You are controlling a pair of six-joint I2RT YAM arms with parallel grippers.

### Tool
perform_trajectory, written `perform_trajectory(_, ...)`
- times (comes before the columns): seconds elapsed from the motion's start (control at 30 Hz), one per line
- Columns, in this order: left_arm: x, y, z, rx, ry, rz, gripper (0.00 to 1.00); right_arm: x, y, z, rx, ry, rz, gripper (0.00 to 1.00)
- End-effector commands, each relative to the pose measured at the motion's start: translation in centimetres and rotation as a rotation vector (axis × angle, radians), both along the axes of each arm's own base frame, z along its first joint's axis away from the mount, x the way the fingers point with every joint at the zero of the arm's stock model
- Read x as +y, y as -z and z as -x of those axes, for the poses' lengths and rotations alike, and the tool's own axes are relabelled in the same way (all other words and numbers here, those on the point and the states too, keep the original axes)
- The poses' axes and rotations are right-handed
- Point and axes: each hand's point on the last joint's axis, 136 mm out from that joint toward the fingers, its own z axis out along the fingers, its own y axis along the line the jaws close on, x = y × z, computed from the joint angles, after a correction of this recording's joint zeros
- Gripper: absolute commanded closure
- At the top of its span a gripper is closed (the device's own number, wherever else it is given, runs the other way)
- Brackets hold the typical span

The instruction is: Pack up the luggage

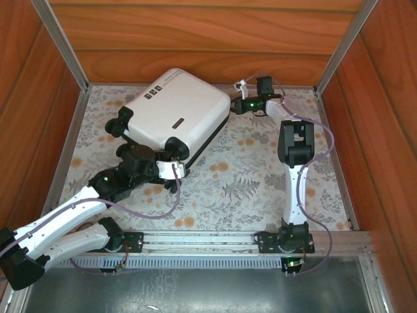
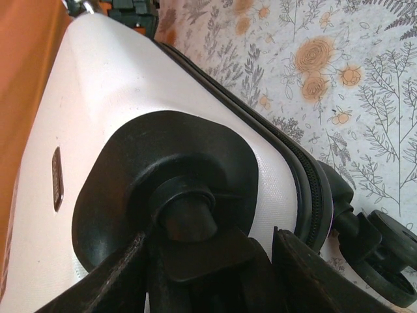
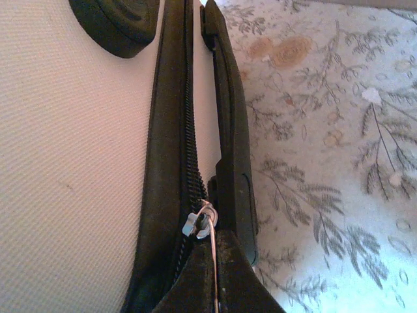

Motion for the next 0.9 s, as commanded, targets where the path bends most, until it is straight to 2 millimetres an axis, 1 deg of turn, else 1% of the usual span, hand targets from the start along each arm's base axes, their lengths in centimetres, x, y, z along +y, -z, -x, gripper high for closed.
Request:
perform_trajectory(0.0, 0.6, 8.4, 12.0, 0.423, 0.451, -0.205, 1.00, 1.4, -7.7, -4.0, -0.333, 0.013, -0.062, 0.99)
perform_trajectory(0.03, 0.5, 8.4, 11.6, 0.400, 0.438, -0.200, 1.00, 1.7, -7.6, -3.9, -0.327, 0.008, -0.067, 0.97)
perform_trajectory(0.07, 0.5, 8.4, 11.1, 0.372, 0.415, -0.190, 1.00, 1.8, -7.6, -3.8, -0.322, 0.009, -0.076, 0.91)
perform_trajectory(0.1, 0.5, 8.4, 10.3, 0.335, 0.379, -0.170, 1.00, 1.9, -7.7, -3.8, -0.315, 0.013, -0.087, 0.81)
perform_trajectory(0.13, 0.4, 8.2, 9.5, 0.294, 0.339, -0.139, 0.87, 1.8, -7.8, -3.7, -0.310, 0.021, -0.095, 0.67)
perform_trajectory(0.17, 0.4, 7.8, 8.9, 0.267, 0.309, -0.107, 0.70, 1.7, -7.9, -3.7, -0.304, 0.032, -0.097, 0.57)
perform_trajectory(0.2, 0.4, 7.3, 8.2, 0.244, 0.270, -0.058, 0.54, 1.6, -8.1, -3.7, -0.301, 0.046, -0.094, 0.52)
perform_trajectory(0.23, 0.4, 6.5, 7.8, 0.230, 0.236, -0.002, 0.45, 1.4, -8.3, -3.7, -0.300, 0.066, -0.083, 0.49)
perform_trajectory(0.27, 0.3, 5.7, 7.4, 0.219, 0.212, 0.045, 0.40, 1.1, -8.4, -3.9, -0.293, 0.090, -0.067, 0.47)
perform_trajectory(0.3, 0.3, 4.9, 7.1, 0.211, 0.184, 0.099, 0.33, 0.8, -8.6, -4.1, -0.284, 0.119, -0.046, 0.47)
perform_trajectory(0.33, 0.2, 3.9, 6.9, 0.197, 0.163, 0.148, 0.27, 0.3, -8.7, -4.4, -0.270, 0.149, -0.024, 0.46)
perform_trajectory(0.4, 0.2, 1.9, 6.3, 0.175, 0.106, 0.249, 0.23, -0.4, -9.5, -4.6, -0.237, 0.188, -0.014, 0.49)
perform_trajectory(0.43, 0.2, 0.9, 6.0, 0.171, 0.076, 0.302, 0.18, -0.6, -9.8, -4.6, -0.218, 0.197, -0.016, 0.52)
perform_trajectory(0.47, 0.3, -0.5, 5.7, 0.173, 0.033, 0.369, 0.00, -0.6, -10.1, -4.6, -0.202, 0.201, -0.020, 0.57)
perform_trajectory(0.57, 0.8, -4.3, 4.5, 0.208, -0.104, 0.562, 0.00, 0.0, -11.2, -3.8, -0.171, 0.162, -0.049, 0.71)
perform_trajectory(0.6, 1.3, -5.8, 3.7, 0.226, -0.192, 0.648, 0.00, 0.3, -11.5, -3.6, -0.164, 0.147, -0.063, 0.74)
perform_trajectory(0.63, 2.1, -7.3, 2.6, 0.243, -0.298, 0.734, 0.00, 0.5, -11.7, -3.3, -0.157, 0.133, -0.072, 0.78)
perform_trajectory(0.7, 4.3, -9.3, 0.6, 0.273, -0.536, 0.871, 0.00, 1.1, -11.9, -2.8, -0.143, 0.111, -0.075, 0.82)
perform_trajectory(0.77, 6.3, -10.0, -0.7, 0.304, -0.753, 0.919, 0.00, 1.6, -11.9, -2.4, -0.124, 0.092, -0.069, 0.84)
perform_trajectory(0.8, 7.7, -10.1, -1.2, 0.303, -0.880, 0.932, 0.00, 2.0, -11.7, -2.1, -0.114, 0.079, -0.063, 0.85)
perform_trajectory(0.83, 9.1, -9.9, -1.5, 0.299, -1.002, 0.927, 0.00, 2.3, -11.5, -1.9, -0.106, 0.068, -0.057, 0.85)
perform_trajectory(0.87, 10.2, -9.8, -1.5, 0.289, -1.086, 0.918, 0.00, 2.6, -11.5, -1.7, -0.101, 0.058, -0.053, 0.86)
